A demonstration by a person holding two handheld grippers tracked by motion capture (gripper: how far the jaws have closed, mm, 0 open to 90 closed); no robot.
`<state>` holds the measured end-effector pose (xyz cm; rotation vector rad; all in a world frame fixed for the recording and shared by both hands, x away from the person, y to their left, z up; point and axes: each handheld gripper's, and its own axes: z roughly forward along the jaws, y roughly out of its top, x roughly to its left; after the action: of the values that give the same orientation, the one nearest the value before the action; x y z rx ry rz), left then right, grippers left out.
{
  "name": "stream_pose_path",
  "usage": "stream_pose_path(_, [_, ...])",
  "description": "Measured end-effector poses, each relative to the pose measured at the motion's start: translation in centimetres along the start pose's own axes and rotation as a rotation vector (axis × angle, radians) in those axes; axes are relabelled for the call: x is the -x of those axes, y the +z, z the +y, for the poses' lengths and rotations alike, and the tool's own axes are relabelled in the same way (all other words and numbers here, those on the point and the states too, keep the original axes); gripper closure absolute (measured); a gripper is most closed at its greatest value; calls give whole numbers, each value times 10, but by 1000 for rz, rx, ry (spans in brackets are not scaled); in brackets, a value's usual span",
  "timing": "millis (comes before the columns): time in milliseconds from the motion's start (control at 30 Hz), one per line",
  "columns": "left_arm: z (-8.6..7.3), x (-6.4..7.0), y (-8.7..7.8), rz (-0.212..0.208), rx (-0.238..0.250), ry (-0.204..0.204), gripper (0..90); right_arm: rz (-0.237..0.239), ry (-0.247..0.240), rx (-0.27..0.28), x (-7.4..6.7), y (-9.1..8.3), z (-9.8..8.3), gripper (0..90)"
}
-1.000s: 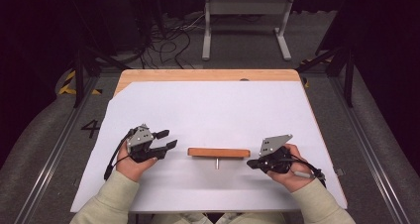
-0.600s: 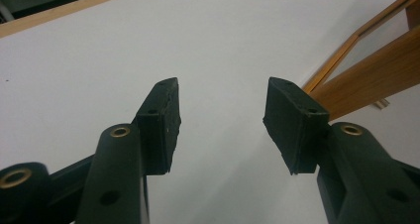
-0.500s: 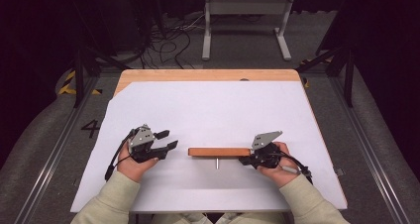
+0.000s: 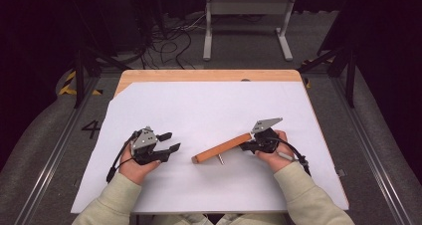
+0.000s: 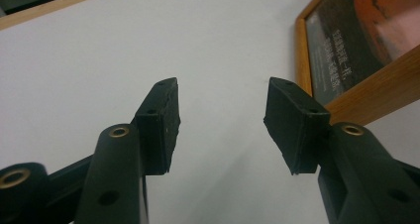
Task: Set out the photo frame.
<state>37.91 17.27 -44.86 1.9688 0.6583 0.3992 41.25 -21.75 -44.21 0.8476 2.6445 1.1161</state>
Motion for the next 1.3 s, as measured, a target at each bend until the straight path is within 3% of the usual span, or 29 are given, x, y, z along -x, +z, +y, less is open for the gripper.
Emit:
stream_pose_path(267, [0,2,1,-16,-7,-2,487,-8,46,21,13,14,16,900])
stream_pose_path(533, [-1,2,-1,-17,-9,-3,487,19,46,15,22,33,35,900])
stream_pose_path(933, [-4,0,-6,-1,-8,-10,487,64,5,19,24,61,64,900])
stream_pose_path(1100, [-5,0,-7,-1,-12,-10,488,115,34,64,24,75,67,900])
stream_pose_path(1300, [-4,0,-5,-3,-5,-13,487,139,17,75,21,80,68,900])
